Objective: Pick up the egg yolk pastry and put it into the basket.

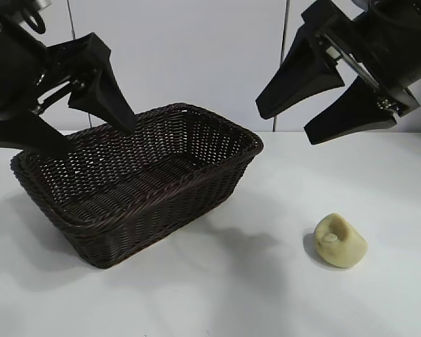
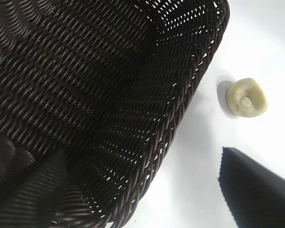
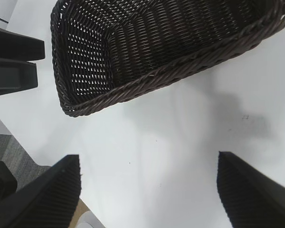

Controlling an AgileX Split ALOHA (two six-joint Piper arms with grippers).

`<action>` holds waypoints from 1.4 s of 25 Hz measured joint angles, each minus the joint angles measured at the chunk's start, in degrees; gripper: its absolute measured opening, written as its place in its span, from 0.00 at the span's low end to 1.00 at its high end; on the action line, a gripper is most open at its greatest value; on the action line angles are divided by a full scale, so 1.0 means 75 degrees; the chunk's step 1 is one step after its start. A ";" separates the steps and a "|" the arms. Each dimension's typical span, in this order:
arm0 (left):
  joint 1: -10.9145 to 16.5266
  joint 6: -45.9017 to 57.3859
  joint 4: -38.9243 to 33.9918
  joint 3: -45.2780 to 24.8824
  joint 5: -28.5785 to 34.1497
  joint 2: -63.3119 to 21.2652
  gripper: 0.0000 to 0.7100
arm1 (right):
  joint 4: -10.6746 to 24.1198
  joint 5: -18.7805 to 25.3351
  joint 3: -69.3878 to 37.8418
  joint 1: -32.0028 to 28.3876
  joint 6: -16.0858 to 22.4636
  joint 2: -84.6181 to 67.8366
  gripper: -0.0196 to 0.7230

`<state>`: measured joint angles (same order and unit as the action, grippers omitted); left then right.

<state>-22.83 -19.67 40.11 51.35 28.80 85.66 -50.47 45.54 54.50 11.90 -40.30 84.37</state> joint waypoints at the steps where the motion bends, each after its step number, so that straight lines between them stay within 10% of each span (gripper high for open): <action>1: 0.0000 0.0000 0.0000 0.0000 0.0000 0.0000 0.89 | 0.0000 0.0000 0.0000 0.0000 0.0000 0.0000 0.79; 28: 0.0008 0.0000 0.0000 0.0000 -0.0132 0.0000 0.89 | 0.0013 0.0023 0.0000 0.0000 0.0000 0.0000 0.79; 35: 0.0674 0.1015 0.0000 0.0401 0.0258 0.0000 0.89 | 0.0013 0.0114 0.0000 0.0000 0.0000 0.0000 0.79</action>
<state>-17.77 -12.06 40.11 54.36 30.74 85.66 -50.37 46.39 54.50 11.90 -40.30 84.37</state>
